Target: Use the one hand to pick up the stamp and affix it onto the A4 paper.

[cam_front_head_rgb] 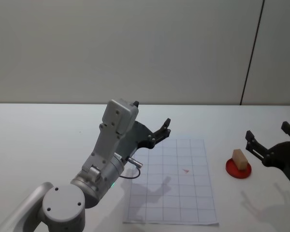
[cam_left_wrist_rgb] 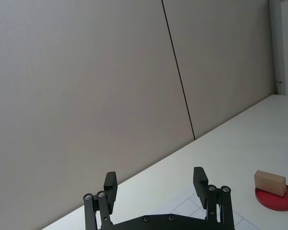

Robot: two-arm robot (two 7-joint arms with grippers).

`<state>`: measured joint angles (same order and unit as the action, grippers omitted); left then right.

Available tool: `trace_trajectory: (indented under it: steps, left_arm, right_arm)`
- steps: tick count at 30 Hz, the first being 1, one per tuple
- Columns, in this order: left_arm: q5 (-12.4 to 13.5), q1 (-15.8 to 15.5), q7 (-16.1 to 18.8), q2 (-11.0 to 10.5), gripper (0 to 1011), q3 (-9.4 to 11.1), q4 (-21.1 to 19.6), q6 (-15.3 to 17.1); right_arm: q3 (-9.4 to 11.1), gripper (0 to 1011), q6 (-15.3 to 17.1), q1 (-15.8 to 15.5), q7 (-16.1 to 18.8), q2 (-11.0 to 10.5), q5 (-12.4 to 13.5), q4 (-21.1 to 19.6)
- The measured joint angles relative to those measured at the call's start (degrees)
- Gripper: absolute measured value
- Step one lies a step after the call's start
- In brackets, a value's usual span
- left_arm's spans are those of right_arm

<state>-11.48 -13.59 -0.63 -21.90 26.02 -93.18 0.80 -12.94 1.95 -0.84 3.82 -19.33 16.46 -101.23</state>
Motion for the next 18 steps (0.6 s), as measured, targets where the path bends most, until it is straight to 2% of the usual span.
trace_trajectory:
  steps: [18]
  left_arm:
    - [0.0,0.0,0.0,0.0,1002,0.0,0.0,0.0]
  right_arm:
    - [0.0,1001,0.0,0.0,0.0,0.0,0.0,0.0]
